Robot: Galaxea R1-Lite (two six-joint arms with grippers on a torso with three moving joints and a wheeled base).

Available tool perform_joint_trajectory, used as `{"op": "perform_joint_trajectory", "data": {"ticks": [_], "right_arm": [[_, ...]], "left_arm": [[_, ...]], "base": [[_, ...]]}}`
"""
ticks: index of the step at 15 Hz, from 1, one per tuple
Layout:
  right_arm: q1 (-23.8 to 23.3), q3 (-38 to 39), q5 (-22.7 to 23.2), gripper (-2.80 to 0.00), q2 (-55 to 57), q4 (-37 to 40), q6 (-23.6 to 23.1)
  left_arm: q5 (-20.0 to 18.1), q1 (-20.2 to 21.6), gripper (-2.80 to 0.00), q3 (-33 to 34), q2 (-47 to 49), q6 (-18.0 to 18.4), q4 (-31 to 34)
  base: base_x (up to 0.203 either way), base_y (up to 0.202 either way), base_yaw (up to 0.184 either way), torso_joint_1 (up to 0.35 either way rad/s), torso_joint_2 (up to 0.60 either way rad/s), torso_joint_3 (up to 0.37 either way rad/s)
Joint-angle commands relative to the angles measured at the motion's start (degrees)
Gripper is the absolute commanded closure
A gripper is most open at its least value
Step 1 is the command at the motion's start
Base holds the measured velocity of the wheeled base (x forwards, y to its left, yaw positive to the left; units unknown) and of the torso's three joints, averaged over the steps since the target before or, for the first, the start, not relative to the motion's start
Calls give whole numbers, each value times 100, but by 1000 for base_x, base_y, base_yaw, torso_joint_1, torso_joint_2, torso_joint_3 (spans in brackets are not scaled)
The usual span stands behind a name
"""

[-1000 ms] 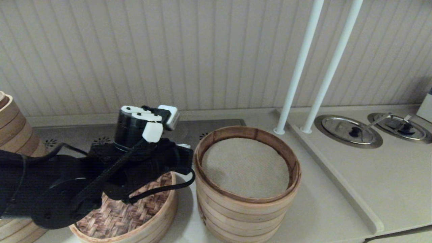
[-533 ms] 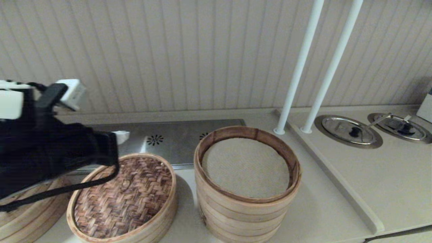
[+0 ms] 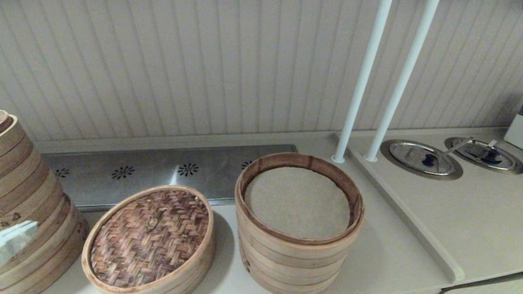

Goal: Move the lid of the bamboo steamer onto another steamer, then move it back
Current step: Pick up the steamer

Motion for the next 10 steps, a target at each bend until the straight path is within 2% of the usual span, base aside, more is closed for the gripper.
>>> {"op": "perform_joint_trajectory", "data": {"ticks": [1, 4, 10], "right_arm": [[0, 26, -1, 0, 4, 0, 0], [0, 25, -1, 0, 4, 0, 0], [0, 18, -1, 0, 4, 0, 0]], "left_arm": [[-50, 322, 0, 634, -1031, 28, 143], [-347, 707, 0, 1006, -1441, 64, 277], [-364, 792, 0, 1869, -2455, 404, 277]], "base": [[0, 0, 0, 0, 0, 0], [0, 0, 0, 0, 0, 0], [0, 0, 0, 0, 0, 0]]}}
